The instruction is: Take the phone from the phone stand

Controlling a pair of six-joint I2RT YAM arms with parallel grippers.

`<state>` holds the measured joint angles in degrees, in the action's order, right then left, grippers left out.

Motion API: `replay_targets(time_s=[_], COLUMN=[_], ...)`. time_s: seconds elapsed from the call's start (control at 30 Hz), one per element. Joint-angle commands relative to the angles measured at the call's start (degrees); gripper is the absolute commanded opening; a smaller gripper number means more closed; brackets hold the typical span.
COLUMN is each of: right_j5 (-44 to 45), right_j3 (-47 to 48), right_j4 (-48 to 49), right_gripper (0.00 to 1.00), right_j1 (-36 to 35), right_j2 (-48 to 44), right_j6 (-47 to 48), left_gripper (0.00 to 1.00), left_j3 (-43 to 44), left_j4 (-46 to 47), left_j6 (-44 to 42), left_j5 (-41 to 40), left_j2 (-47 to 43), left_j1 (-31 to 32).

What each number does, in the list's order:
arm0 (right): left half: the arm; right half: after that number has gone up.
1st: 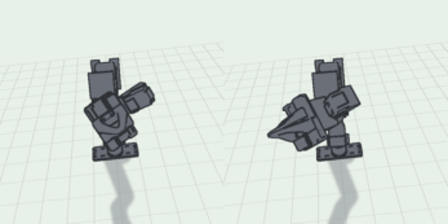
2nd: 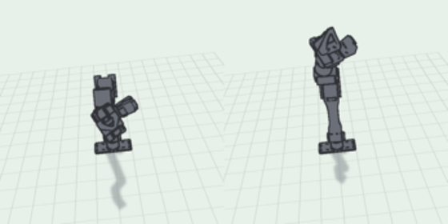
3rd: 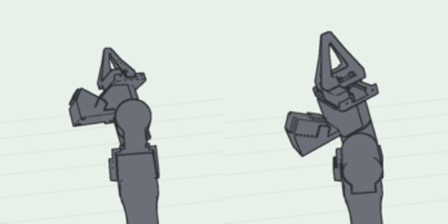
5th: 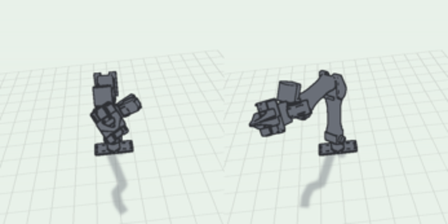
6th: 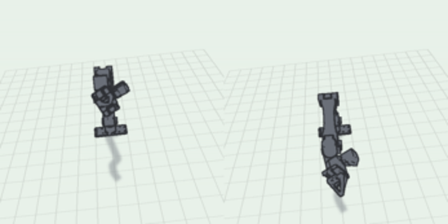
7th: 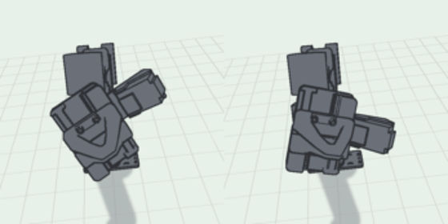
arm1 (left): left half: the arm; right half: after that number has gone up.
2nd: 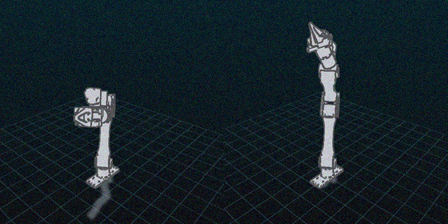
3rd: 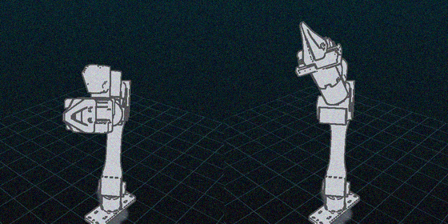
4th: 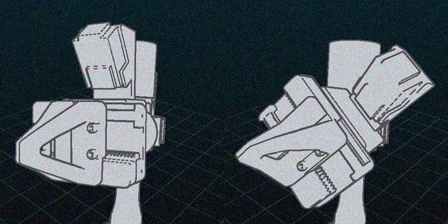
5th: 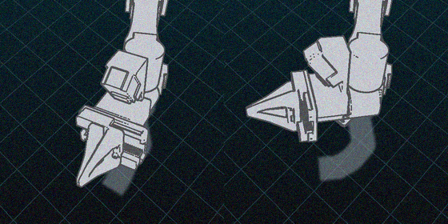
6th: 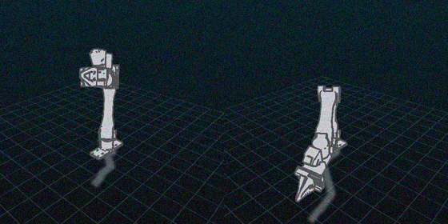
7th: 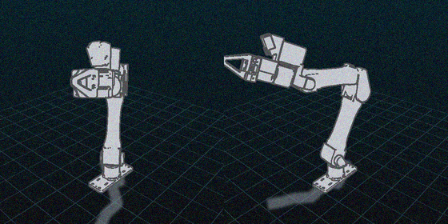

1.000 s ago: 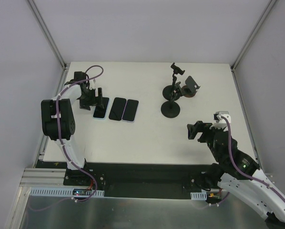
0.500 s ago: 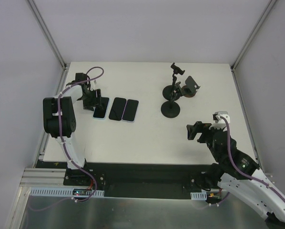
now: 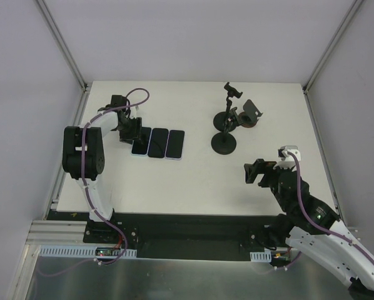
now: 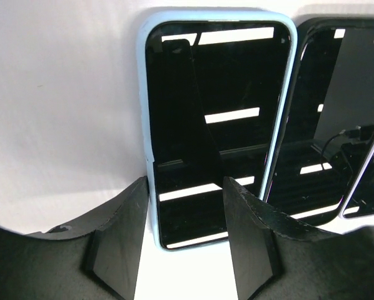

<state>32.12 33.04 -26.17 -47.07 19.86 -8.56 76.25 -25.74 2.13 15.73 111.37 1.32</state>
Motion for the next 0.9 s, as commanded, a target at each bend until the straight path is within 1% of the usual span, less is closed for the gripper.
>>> replay_targets(time_s=[0.0, 0.1, 0.27, 0.33, 0.47, 0.5, 0.57, 0.6, 0.67, 0.7, 0.77, 0.8, 0.83, 0.87], right_j5=[-0.1, 0.0, 0.0, 0.3, 2.6, 3.2, 5.3, 6.3, 9.0, 10.1, 12.6, 13.3, 14.2, 14.7], right_j3=[0.2, 0.1, 0.4, 0.5, 1.7, 1.9, 2.5, 2.9, 3.3, 3.5, 3.9, 4.1, 4.3, 4.5], right_j4=[1.6, 1.6, 1.5, 1.3, 0.3, 0.0, -0.6, -0.8, -1.2, -1.3, -1.6, -1.7, -1.7, -1.7], right_gripper=[0.97, 0.97, 0.97, 0.96, 0.97, 0.97, 0.97, 0.97, 0.97, 0.96, 0.96, 0.96, 0.96, 0.96], right_j1=[-0.1, 0.0, -0.1, 0.0, -0.1, 0.0, -0.1, -0.1, -0.1, 0.0, 0.0, -0.1, 0.0, 0.0], right_j2=[-0.3, -0.3, -0.5, -0.7, -1.0, -1.2, -1.6, -1.9, -2.5, -3.2, -3.9, -4.6, -5.0, -5.4], right_j6=[-0.7, -0.6, -0.3, 0.1, 1.6, 2.7, 3.7, 4.2, 6.3, 6.6, 7.7, 7.8, 7.9, 8.1], left_gripper=[0.48, 0.50, 0.60, 0.62, 0.70, 0.73, 0.77, 0.80, 0.85, 0.87, 0.92, 0.92, 0.94, 0.94], left_j3=[0.6, 0.5, 0.6, 0.3, -0.6, -0.9, -1.6, -2.7, -4.3, -5.8, -7.5, -9.2, -10.1, -12.5], left_j4=[-0.9, -0.9, -0.9, -0.6, -0.3, -0.2, 0.5, 0.9, 2.8, 3.4, 5.1, 5.8, 6.7, 8.8], left_j6=[-0.6, -0.8, -0.2, 0.2, 0.9, 1.0, 1.3, 1.6, 1.6, 1.8, 1.9, 2.3, 2.4, 2.4], left_j5=[0.4, 0.1, 0.0, -0.4, -2.5, -2.8, -3.6, -3.7, -4.2, -4.9, -5.9, -7.1, -7.6, -8.5], left_j2=[1.8, 2.0, 0.5, -1.3, -6.1, -8.4, -11.5, -15.0, -19.1, -23.3, -28.0, -32.9, -35.8, -41.7], left_j1=[3.1, 3.7, 4.1, 4.1, 4.0, 4.0, 3.7, 3.7, 3.6, 3.6, 3.6, 3.6, 3.7, 3.7])
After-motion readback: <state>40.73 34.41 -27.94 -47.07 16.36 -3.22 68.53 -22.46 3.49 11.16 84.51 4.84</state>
